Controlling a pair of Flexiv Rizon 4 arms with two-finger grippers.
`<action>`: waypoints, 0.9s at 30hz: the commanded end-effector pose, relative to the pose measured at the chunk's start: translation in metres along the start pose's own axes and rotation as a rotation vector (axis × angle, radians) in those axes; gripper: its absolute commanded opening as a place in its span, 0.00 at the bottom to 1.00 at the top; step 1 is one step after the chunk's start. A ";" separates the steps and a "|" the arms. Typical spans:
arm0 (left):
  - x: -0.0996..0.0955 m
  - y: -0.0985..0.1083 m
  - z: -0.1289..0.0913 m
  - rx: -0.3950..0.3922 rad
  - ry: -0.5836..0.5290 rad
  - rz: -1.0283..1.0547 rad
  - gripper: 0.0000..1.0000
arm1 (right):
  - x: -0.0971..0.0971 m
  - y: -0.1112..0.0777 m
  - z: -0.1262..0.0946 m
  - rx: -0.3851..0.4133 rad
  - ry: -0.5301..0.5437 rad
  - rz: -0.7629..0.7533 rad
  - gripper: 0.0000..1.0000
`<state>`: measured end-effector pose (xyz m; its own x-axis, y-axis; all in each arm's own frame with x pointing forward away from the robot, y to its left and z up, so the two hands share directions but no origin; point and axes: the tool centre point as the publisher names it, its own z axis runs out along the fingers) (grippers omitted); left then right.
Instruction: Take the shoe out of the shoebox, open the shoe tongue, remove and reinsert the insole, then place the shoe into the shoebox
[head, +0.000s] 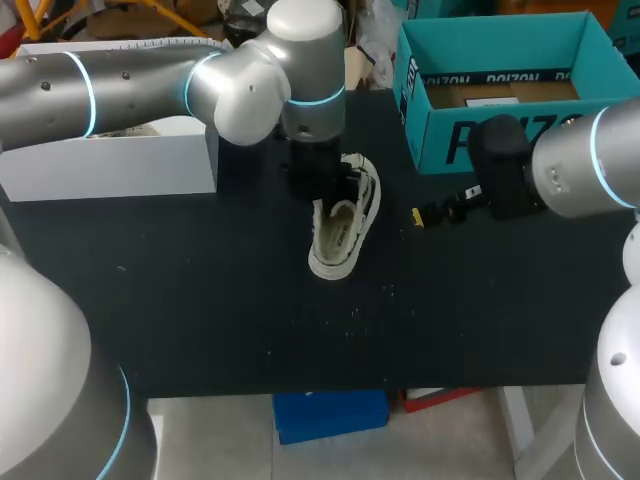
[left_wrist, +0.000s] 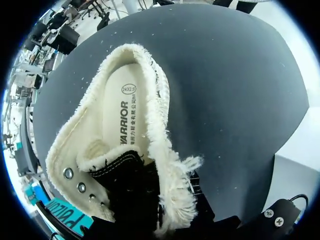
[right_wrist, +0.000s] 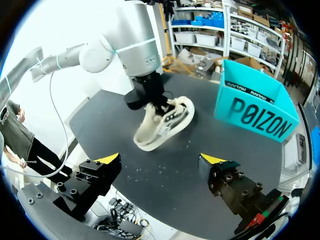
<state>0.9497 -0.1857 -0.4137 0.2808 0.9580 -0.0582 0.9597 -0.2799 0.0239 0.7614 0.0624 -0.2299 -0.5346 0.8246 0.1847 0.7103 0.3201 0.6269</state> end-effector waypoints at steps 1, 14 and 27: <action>0.012 -0.009 -0.028 -0.033 0.017 -0.021 0.00 | 0.001 0.001 0.001 0.002 -0.002 0.000 1.00; 0.047 0.008 -0.117 -0.170 -0.066 -0.403 0.00 | 0.001 0.001 0.001 0.002 -0.002 0.000 1.00; 0.077 0.035 -0.183 -0.292 -0.249 -0.969 0.00 | 0.001 0.001 0.001 0.002 -0.002 0.000 1.00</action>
<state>1.0104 -0.1237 -0.2504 -0.3806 0.8787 -0.2882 0.8943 0.4290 0.1269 0.7615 0.0624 -0.2299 -0.5347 0.8246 0.1847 0.7103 0.3201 0.6270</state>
